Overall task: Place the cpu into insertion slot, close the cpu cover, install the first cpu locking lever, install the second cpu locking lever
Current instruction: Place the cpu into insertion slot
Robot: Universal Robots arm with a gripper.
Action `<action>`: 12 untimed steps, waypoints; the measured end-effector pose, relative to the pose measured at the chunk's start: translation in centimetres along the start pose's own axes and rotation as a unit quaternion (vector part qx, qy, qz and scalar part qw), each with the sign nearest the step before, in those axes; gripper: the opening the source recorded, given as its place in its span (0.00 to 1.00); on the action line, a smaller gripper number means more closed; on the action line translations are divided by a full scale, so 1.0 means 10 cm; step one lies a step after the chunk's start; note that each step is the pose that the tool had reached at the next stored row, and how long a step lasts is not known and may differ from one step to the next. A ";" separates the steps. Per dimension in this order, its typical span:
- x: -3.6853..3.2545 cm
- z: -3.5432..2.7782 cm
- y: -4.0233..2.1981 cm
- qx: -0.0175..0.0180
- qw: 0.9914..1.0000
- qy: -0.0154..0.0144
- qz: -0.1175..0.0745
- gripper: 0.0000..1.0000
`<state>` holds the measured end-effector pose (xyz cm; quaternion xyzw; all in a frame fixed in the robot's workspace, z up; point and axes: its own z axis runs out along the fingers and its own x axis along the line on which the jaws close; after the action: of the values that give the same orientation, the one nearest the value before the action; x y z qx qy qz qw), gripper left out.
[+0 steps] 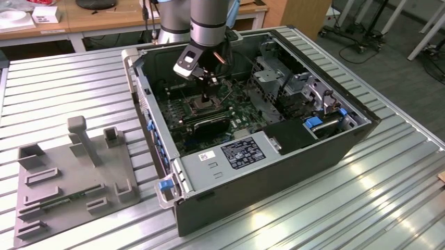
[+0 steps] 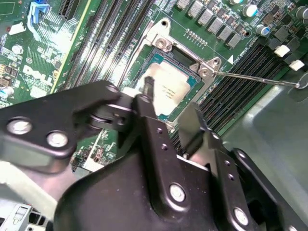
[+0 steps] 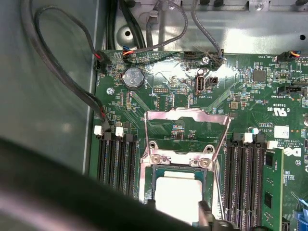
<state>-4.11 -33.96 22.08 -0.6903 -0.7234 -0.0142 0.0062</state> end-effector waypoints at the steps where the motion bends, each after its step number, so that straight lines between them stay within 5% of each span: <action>1: 0.000 0.000 0.000 0.000 1.000 0.000 0.000 0.47; 2: 0.000 0.000 0.000 0.000 1.000 0.000 0.000 0.41; 12: 0.000 -0.002 0.000 0.000 1.000 0.000 0.000 0.41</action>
<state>-4.11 -33.96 22.09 -0.6903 -0.7234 -0.0142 0.0062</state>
